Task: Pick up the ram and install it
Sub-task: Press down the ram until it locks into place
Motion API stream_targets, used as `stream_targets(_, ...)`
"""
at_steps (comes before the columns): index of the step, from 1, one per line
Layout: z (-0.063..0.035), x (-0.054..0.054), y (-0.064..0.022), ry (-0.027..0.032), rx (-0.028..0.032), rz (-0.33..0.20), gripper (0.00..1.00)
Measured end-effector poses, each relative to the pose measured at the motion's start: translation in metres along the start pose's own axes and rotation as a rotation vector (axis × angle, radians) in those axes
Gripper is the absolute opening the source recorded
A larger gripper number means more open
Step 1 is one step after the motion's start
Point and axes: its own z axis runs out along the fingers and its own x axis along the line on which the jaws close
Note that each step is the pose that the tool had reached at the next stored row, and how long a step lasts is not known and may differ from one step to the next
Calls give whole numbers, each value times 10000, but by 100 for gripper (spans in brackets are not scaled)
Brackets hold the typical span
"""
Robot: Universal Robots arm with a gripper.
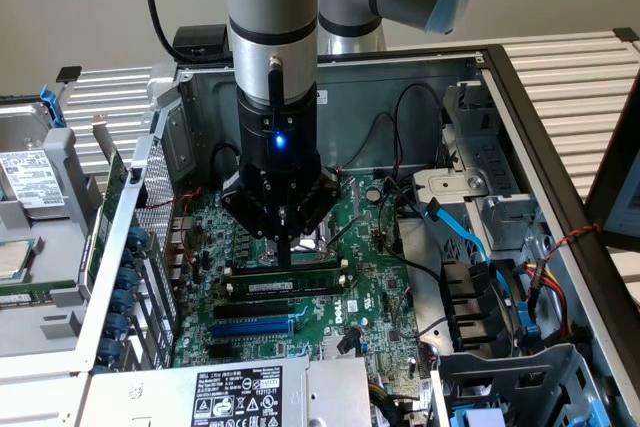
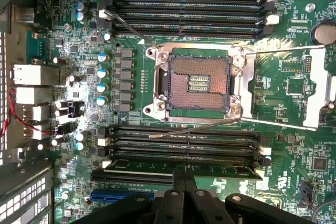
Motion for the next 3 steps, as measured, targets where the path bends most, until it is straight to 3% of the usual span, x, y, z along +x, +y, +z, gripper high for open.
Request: stream_targets(3, 0, 0, 0, 0, 0, 0, 11)
